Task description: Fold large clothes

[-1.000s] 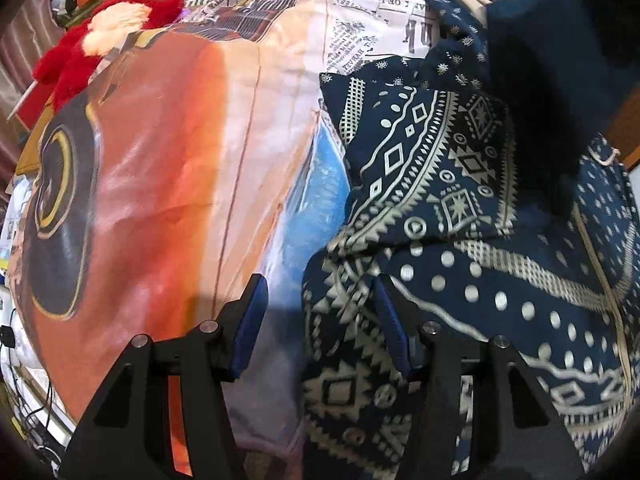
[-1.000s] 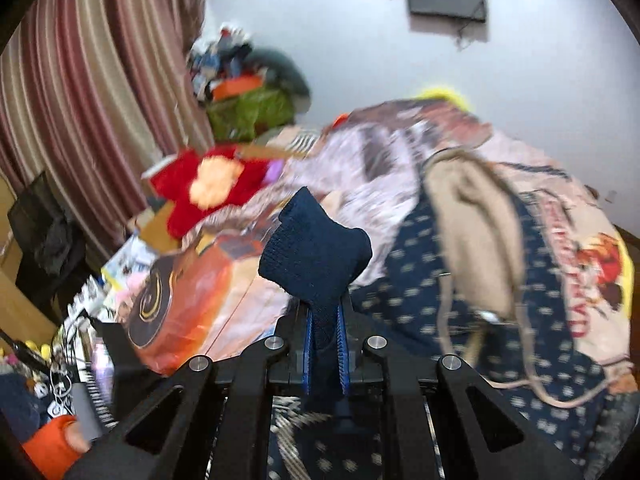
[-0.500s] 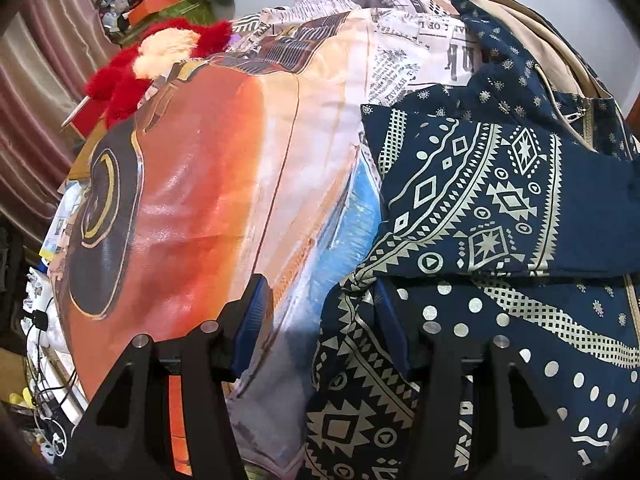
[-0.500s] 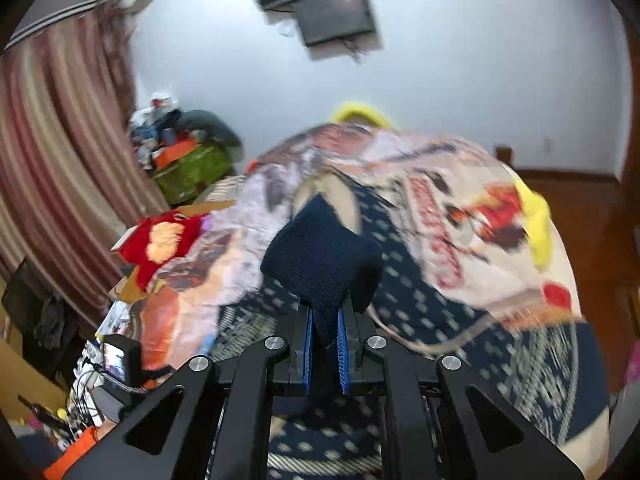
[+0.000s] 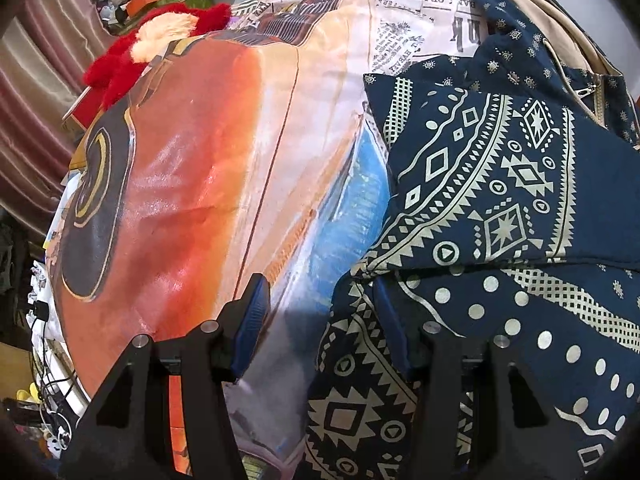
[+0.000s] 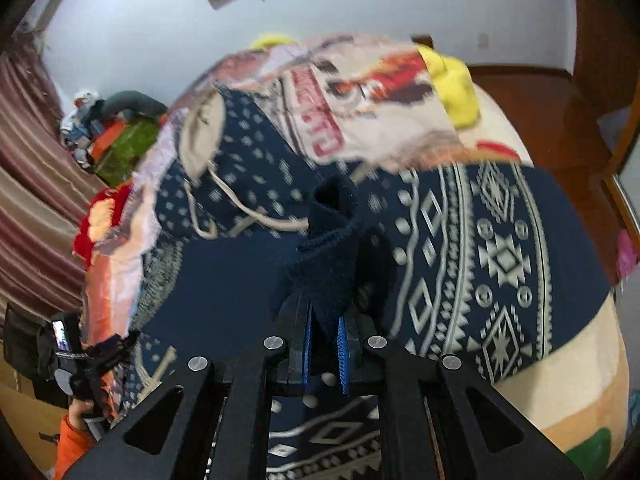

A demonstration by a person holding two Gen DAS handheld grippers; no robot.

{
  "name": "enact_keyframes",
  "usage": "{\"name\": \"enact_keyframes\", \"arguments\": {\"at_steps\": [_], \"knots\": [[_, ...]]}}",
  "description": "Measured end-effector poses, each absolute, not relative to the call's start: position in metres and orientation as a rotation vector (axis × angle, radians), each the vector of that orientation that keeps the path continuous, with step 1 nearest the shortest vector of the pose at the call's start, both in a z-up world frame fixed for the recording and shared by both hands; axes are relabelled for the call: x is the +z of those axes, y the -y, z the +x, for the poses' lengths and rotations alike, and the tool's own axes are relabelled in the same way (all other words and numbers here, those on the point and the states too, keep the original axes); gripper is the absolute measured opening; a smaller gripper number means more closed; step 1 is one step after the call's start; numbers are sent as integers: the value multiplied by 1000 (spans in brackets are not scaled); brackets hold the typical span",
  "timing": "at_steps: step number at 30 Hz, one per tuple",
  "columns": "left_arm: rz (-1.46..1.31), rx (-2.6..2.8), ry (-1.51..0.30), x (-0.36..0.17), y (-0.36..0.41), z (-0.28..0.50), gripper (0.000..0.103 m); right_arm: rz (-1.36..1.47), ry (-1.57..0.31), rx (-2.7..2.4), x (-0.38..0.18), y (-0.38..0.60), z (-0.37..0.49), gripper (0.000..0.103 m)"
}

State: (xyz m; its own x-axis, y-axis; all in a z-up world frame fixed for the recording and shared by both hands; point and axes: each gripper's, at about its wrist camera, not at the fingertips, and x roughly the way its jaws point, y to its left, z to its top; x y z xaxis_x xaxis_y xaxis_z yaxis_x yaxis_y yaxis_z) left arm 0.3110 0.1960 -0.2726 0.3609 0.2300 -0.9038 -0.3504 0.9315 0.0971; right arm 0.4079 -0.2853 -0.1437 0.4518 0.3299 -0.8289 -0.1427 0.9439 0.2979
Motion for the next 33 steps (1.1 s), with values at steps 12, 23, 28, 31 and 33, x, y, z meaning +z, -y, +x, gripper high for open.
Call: {"name": "enact_keyframes", "arguments": {"at_steps": [12,23,28,31,33], "knots": [[-62,288,-1104,-233,-173,290,54,122,-1187,270,-158,290,404,9],[3,50,-946,-155,-92,319,66,85,-1212,258,-148,316,390,9],[3,-45,-969,-148,-44,354,66,117,-1206,229,-148,345,384,9],[16,-118,-995,-150,-12,371,66,133,-1176,199,-141,362,381,9],[25,-161,-1018,-155,6,380,66,146,-1143,176,-133,378,378,9]]}}
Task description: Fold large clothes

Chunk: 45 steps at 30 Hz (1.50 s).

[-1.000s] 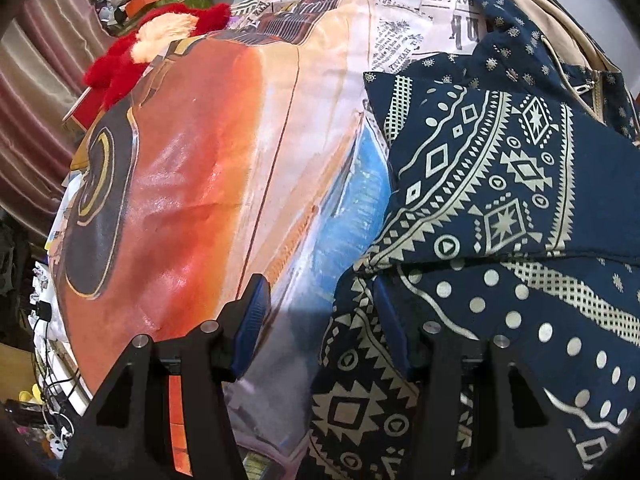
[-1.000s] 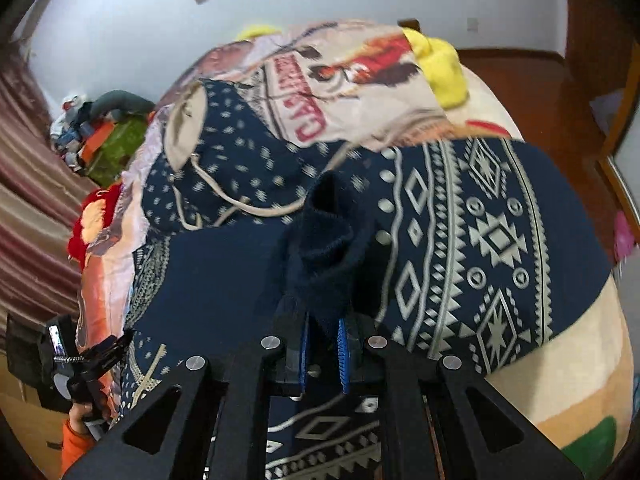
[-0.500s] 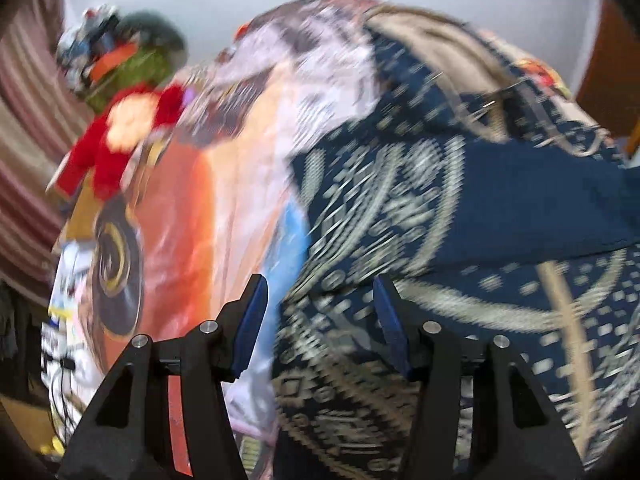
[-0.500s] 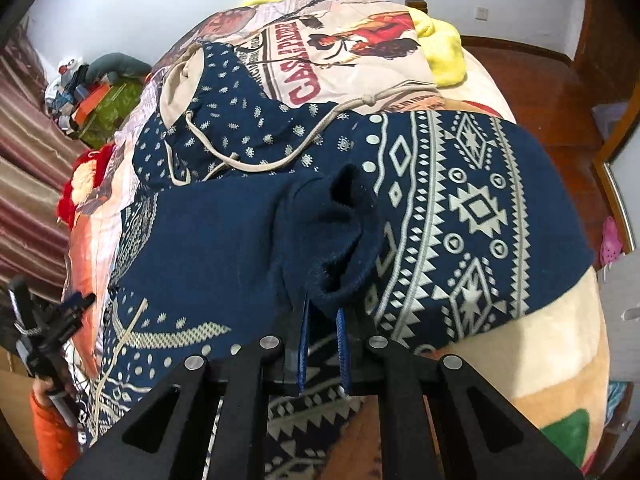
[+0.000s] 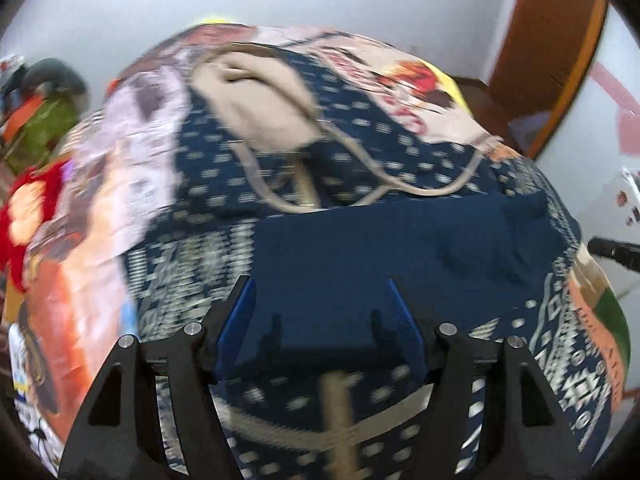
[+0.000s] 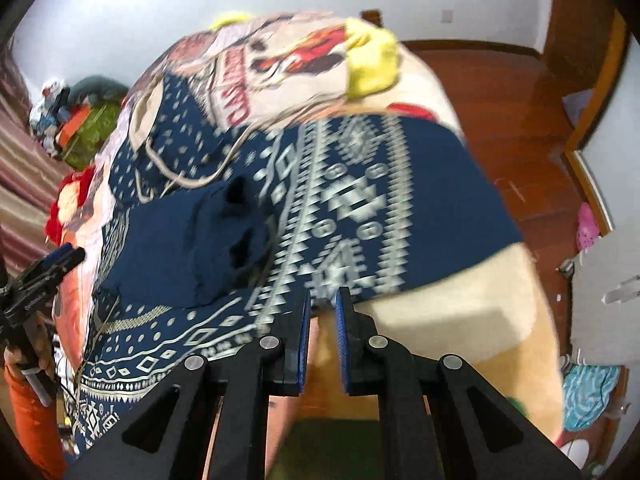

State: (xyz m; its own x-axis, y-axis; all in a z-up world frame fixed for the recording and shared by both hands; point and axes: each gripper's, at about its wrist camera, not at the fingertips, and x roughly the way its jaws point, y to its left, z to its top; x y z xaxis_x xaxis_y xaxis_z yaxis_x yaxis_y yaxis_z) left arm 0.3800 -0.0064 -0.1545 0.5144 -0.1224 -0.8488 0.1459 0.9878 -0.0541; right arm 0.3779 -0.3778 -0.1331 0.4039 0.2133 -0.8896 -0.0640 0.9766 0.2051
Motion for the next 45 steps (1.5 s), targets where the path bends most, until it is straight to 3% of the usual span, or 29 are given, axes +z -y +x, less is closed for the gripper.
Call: {"name": "enact_keyframes", "arguments": {"at_steps": [7,12,30,33,35,37,42,44,45], "knots": [[60,-243,-1124,-184,65,409,66,263,-1082,91,-116,433,373,9],[64,-268,-1179,-204,90,419,66,346,-1134,49,-134,463,376,9],[87,-275,-1166,-205,100,431,74,808,-1142,6,-194,517,415,9],[97,-276,-1162,-206,104,433,74,864,-1135,19,-199,520,418,26],[95,-277,-1162,-207,104,434,74,948,-1131,39,-207,521,422,49],[92,-276,-1161,-207,103,434,74,982,-1121,47,-211,519,425,55],[101,-271,-1153,-205,103,430,74,877,-1137,30,-208,508,436,52],[107,-267,-1148,-204,103,428,74,844,-1124,9,-206,509,436,29],[111,-264,-1144,-202,103,427,74,829,-1117,4,-205,510,437,24]]}}
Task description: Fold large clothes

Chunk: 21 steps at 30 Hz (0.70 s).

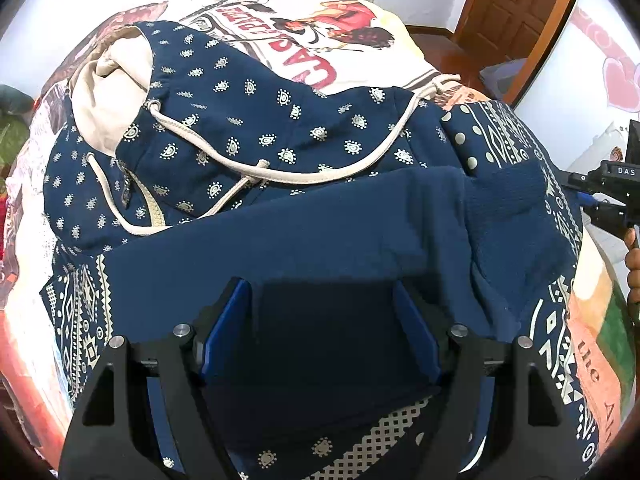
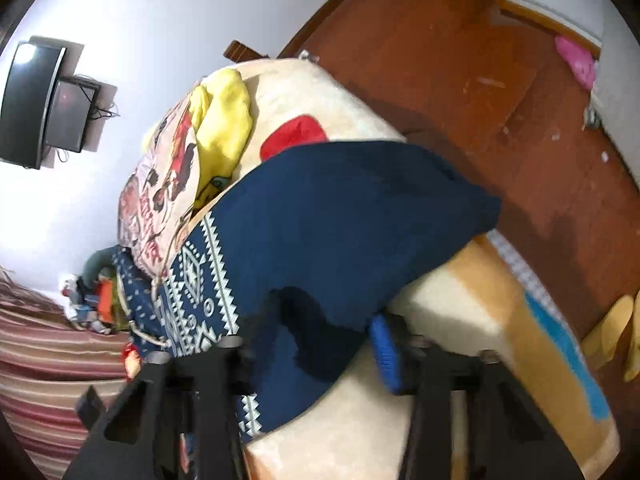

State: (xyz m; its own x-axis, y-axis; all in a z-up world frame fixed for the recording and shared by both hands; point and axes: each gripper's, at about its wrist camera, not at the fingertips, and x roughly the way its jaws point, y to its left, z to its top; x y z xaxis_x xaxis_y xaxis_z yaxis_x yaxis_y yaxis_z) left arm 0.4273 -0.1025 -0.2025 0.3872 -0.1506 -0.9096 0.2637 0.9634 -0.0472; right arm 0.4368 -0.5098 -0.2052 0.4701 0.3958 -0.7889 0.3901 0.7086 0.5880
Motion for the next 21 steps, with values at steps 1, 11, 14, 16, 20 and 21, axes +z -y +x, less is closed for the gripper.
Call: {"name": "enact_keyframes", "arguments": {"at_steps": [1,11,14,16,20,21], "knots": [[114,-262,-1136,-201,102,426,74,824,-1108,0,-205,511,437,18],[122,-208,-1010,-165,78,406,74,701,-951,59,-148,490,433,6],[95,-187,-972,-152,64,399,74,637,-864,120,-108,468,429,6],[76,-175,-952,-143,54,394,74,574,-805,174,-79,445,425,6],[43,-157,-905,-126,32,381,74,482,-736,290,-41,394,416,6],[35,-151,-890,-120,24,376,74,458,-723,325,-33,375,415,6]]}}
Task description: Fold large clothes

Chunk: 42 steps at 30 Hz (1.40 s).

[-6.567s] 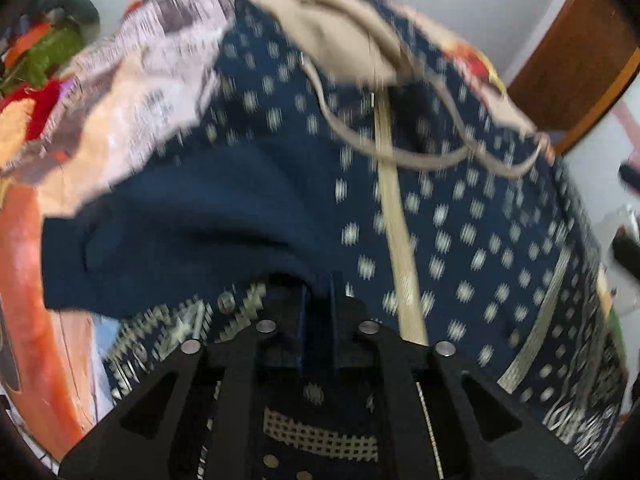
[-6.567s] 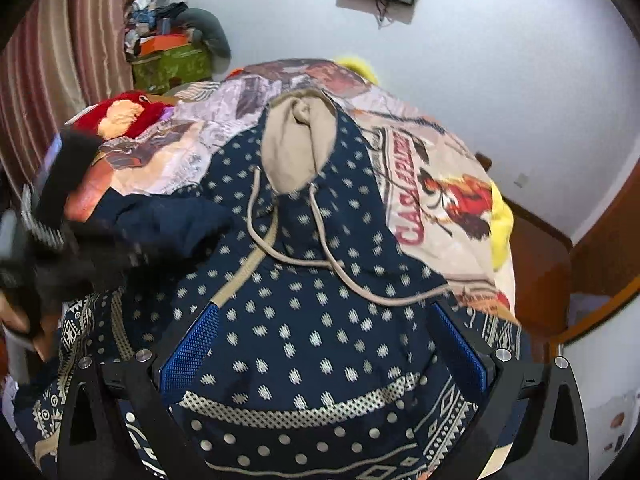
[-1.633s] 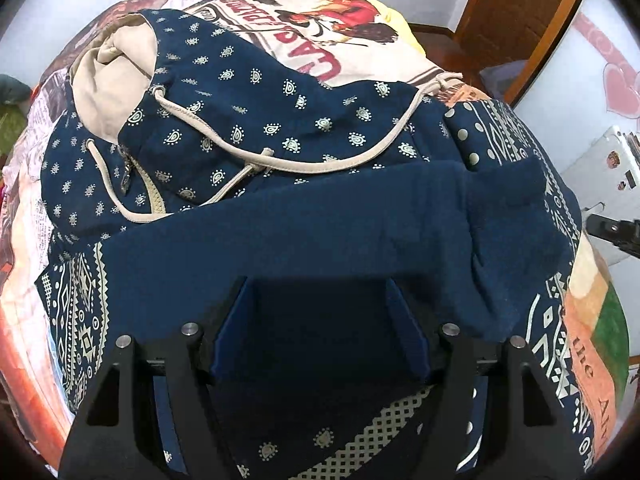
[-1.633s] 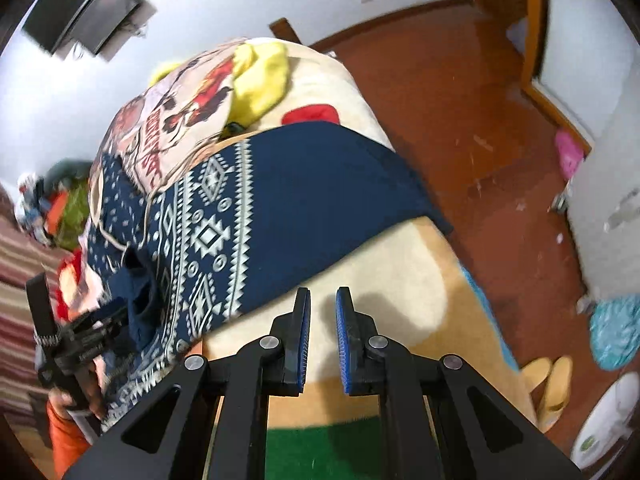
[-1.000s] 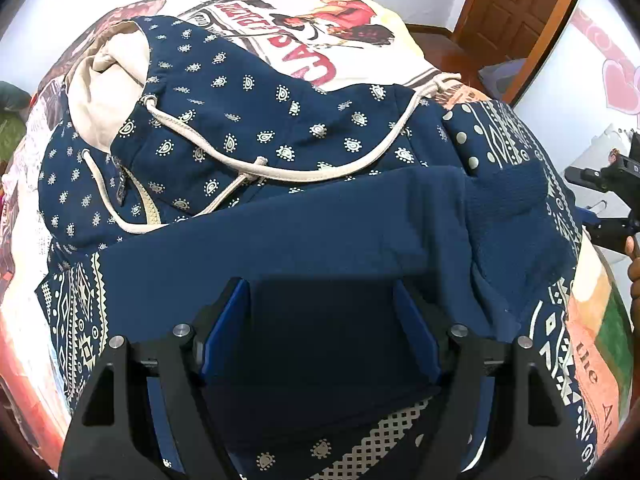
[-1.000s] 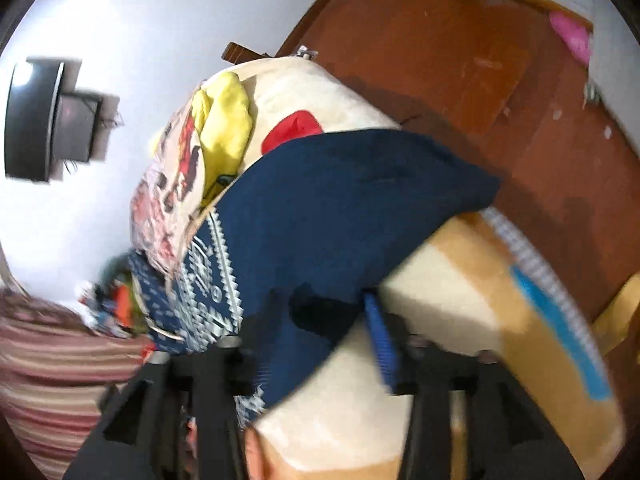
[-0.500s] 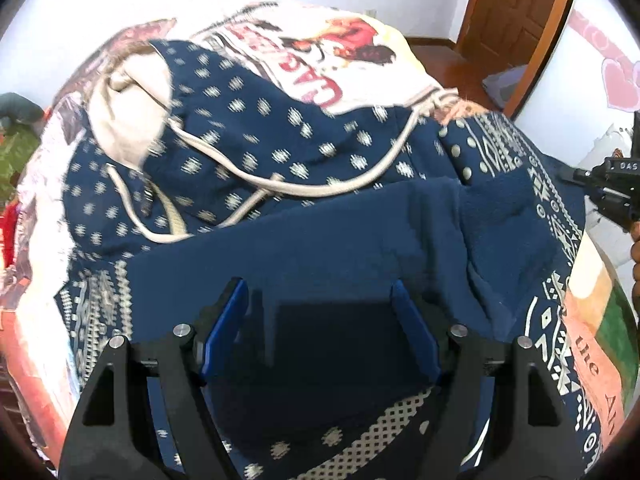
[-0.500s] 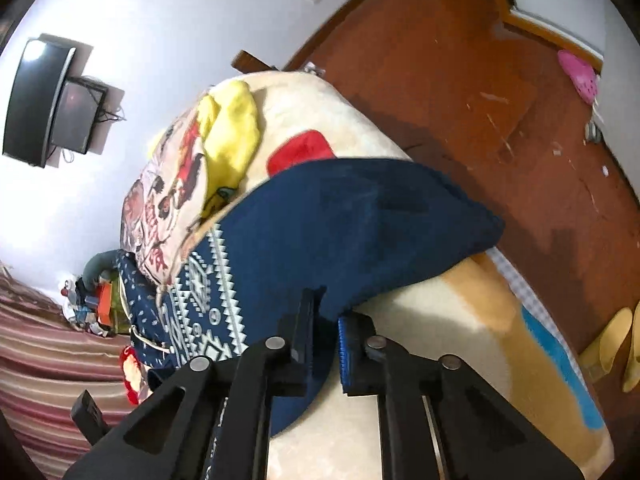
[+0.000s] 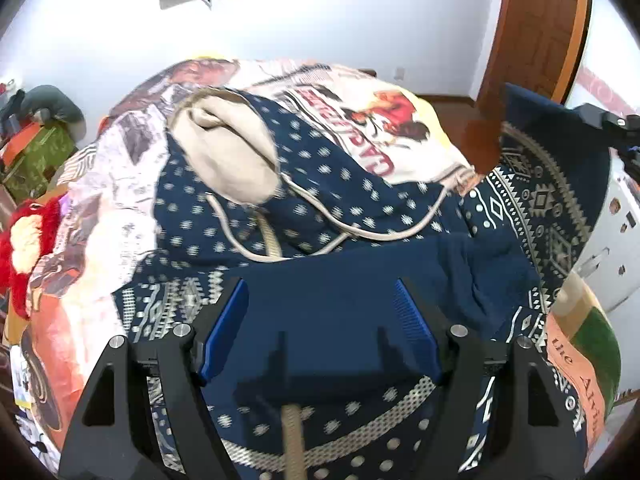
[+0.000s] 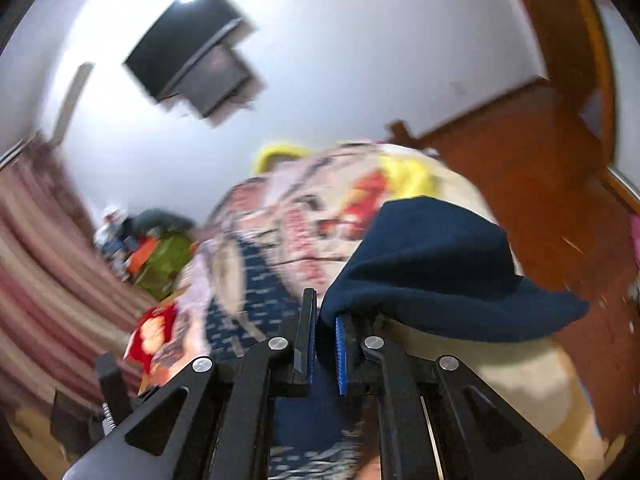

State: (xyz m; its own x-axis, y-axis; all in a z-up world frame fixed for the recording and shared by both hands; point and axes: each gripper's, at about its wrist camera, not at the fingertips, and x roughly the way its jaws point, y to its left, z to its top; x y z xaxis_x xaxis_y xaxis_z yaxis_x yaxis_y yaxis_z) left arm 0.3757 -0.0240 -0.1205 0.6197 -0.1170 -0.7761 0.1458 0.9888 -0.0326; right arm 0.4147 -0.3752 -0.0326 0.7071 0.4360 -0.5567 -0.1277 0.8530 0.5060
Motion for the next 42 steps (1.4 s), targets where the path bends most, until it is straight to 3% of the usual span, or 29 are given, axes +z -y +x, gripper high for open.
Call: {"name": "enact_keyframes", "arguments": {"at_steps": [8,19,22,33,36,38,41,42], "knots": [[0,-115,-821,-98,-20,343,74,325,-819,478,-52,253,418,6],[-64,-76,-792,-91,-66,314,74,175,-1246,401,-168,183,423,7],[-73,-74,-789,-90,-68,311,74,133,-1377,366,-188,187,424,13],[-18,-113,-787,-78,-32,318,74,251,-1348,454,-153,222,406,15],[11,-151,-794,-75,-9,329,74,270,-1314,477,-137,237,401,26],[29,-188,-812,-77,11,338,74,267,-1264,472,-125,253,396,48],[81,-247,-852,-86,47,353,74,263,-1109,432,-99,288,381,67],[99,-265,-864,-89,58,357,74,260,-1055,404,-90,303,376,69]]}}
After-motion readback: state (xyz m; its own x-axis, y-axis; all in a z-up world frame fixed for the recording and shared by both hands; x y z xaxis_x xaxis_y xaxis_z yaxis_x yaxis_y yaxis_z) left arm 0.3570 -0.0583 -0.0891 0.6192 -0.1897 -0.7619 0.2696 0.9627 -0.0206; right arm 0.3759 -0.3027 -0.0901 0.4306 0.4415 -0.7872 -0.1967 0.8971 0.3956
